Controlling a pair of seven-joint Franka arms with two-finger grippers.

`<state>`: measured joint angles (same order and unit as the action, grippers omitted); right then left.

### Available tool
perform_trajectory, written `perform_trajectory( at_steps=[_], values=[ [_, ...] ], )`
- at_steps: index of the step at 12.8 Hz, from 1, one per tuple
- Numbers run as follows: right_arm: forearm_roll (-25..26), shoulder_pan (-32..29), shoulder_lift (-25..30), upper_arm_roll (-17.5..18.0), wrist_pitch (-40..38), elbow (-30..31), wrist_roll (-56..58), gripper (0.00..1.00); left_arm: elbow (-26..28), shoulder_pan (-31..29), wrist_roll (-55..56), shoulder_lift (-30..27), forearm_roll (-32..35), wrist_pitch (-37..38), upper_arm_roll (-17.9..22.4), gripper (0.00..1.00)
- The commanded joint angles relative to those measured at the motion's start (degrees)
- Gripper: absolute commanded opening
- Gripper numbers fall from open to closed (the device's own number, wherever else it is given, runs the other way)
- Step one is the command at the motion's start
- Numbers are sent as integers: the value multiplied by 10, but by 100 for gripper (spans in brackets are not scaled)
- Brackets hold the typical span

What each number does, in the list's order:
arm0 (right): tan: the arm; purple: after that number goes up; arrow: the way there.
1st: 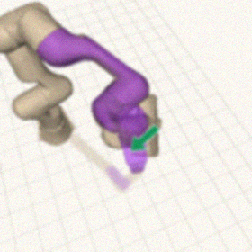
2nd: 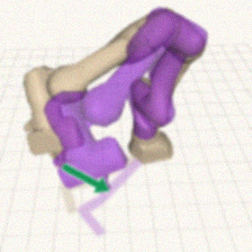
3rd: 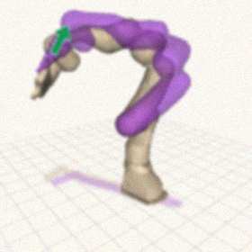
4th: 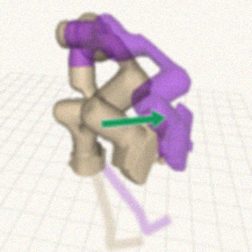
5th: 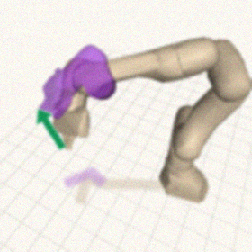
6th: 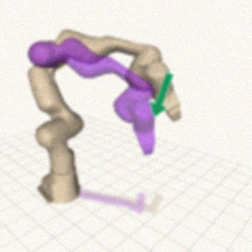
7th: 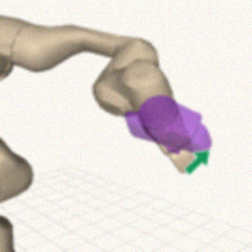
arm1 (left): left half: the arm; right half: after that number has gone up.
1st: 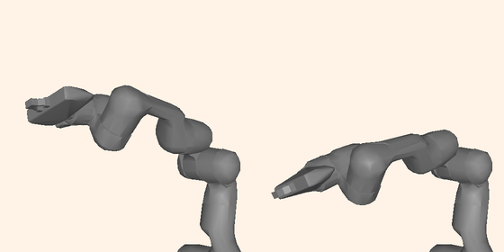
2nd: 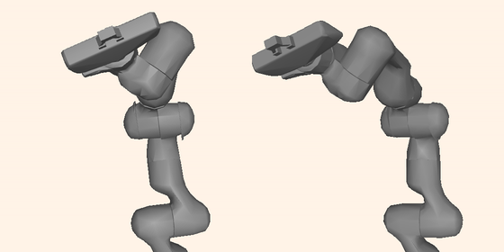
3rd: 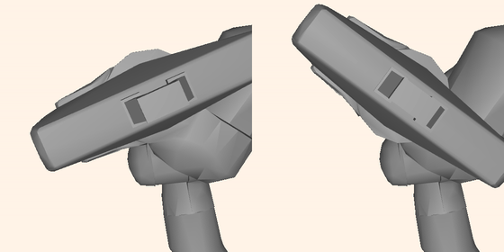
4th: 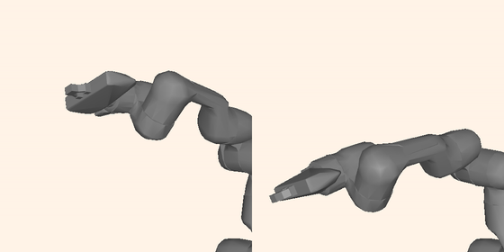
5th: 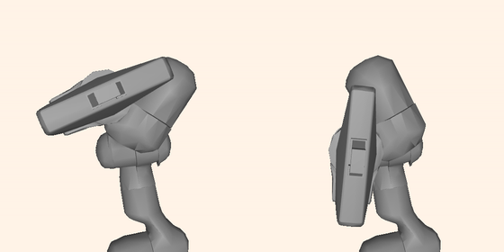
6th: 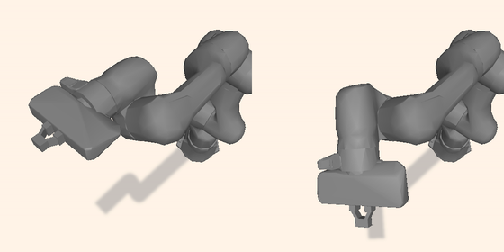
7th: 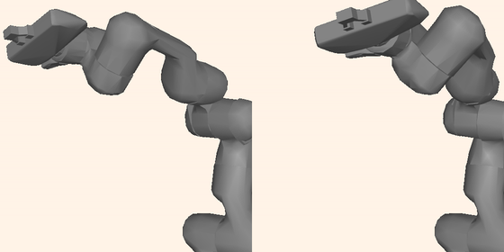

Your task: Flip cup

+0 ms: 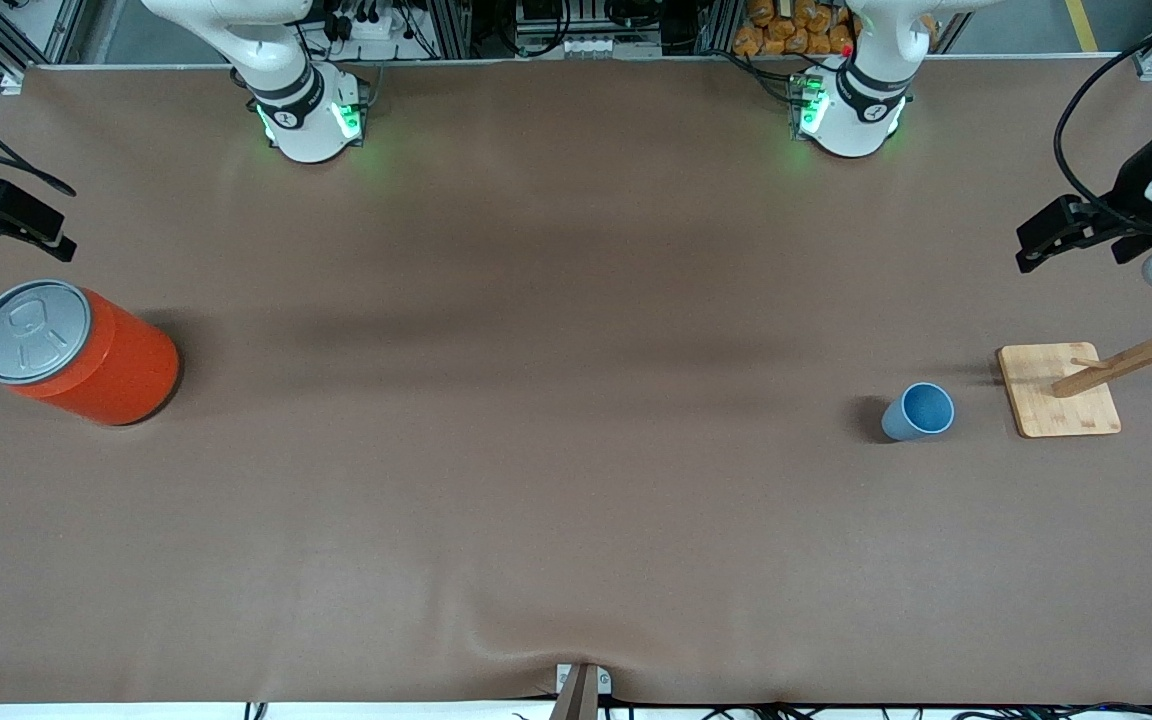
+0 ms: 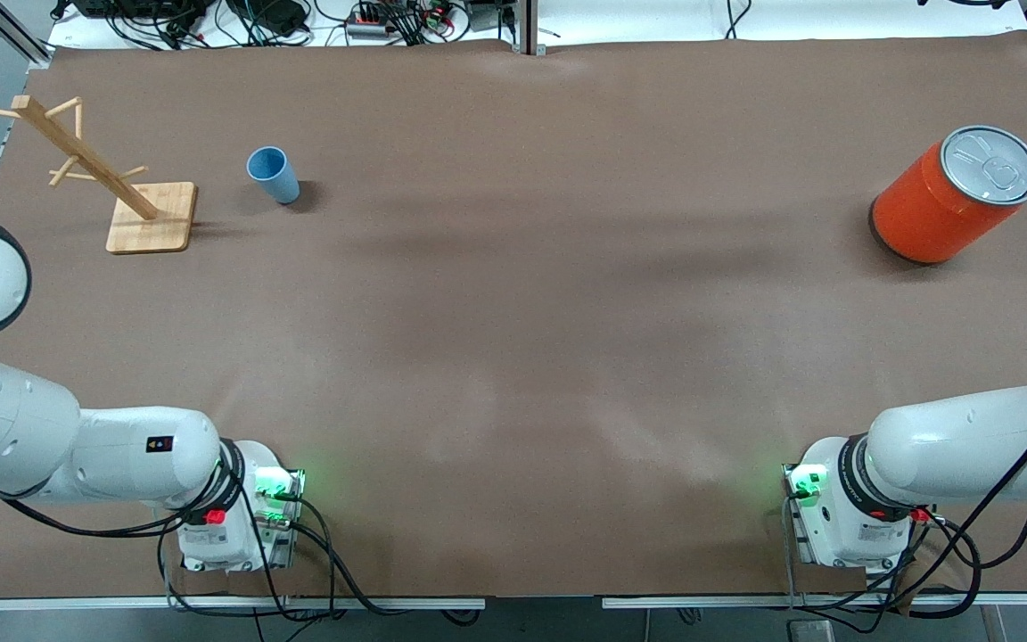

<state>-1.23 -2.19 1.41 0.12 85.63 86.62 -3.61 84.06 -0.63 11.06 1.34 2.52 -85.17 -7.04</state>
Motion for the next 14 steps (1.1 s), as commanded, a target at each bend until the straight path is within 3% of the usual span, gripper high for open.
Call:
perform_trajectory(
  at_steps=[1, 6, 8, 14],
  values=[
    [-4, -8, -5, 5, -7, -12, 7, 100, 49, 15, -2, -47, -11, 6, 16, 100],
    [-4, -9, -5, 5, -8, -12, 7, 100, 101, 22, 5, -92, -27, 3, 29, 100],
    [-4, -8, -5, 5, -9, -12, 7, 100, 95, 39, 0, -87, -32, 4, 55, 100],
    [-4, -7, -5, 5, -8, -12, 7, 100, 76, 43, 5, -77, -23, 5, 56, 100]
  ],
)
